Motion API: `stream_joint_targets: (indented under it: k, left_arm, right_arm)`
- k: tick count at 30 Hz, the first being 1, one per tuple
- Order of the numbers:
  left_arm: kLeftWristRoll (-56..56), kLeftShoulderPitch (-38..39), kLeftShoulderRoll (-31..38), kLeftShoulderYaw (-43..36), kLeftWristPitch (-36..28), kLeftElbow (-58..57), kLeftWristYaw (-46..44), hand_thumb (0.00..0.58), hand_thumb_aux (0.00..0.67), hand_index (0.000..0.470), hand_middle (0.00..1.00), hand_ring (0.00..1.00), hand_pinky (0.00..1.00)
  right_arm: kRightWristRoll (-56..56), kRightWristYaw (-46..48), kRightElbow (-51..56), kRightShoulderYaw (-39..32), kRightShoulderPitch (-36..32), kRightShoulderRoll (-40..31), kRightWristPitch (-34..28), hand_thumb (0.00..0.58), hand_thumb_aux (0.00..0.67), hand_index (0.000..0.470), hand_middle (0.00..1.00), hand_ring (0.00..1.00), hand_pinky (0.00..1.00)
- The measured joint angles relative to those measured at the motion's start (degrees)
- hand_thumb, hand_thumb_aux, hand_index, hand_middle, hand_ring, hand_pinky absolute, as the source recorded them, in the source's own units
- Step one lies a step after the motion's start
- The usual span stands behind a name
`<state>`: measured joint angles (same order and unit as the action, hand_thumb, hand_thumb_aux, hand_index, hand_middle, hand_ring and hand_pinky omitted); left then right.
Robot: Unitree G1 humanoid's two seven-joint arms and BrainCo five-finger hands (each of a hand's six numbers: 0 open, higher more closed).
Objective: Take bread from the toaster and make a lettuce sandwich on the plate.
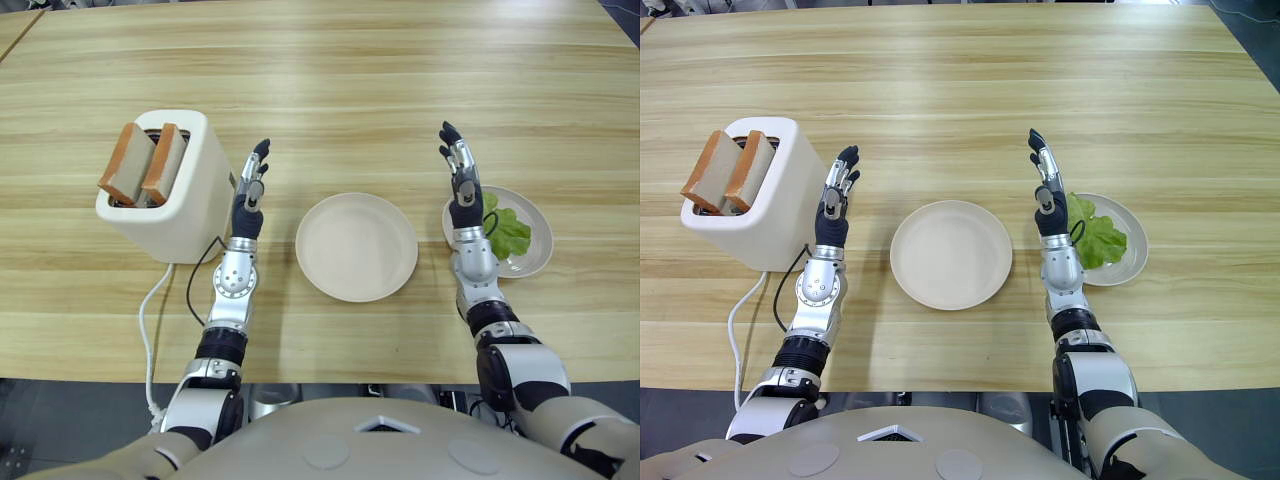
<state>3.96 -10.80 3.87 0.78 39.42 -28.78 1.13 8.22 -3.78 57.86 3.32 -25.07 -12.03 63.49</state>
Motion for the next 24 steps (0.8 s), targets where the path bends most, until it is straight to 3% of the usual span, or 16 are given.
stream_joint_targets:
  k: [17, 19, 24]
  left_arm:
    - [0.6, -0.8, 0.2, -0.4, -0.6, -1.5, -0.5, 0.000, 0.000, 0.000, 0.00, 0.00, 0.00]
    - [1.2, 0.6, 0.5, -0.6, -2.9, 2.6, -0.8, 0.000, 0.000, 0.000, 0.00, 0.00, 0.00]
    - [4.9, 6.8, 7.1, 2.2, -16.7, 35.3, -2.9, 0.000, 0.000, 0.000, 0.00, 0.00, 0.00]
  right_arm:
    - [0.9, -1.1, 0.5, -0.2, -0.5, 0.0, 0.0, 0.000, 0.000, 0.000, 0.00, 0.00, 0.00]
    - [1.2, -1.3, 0.6, -0.2, -0.5, 0.0, 0.0, 0.000, 0.000, 0.000, 0.00, 0.00, 0.00]
    - [1.3, -1.4, 1.1, -0.2, -0.8, -0.1, 0.2, 0.000, 0.000, 0.000, 0.00, 0.00, 0.00]
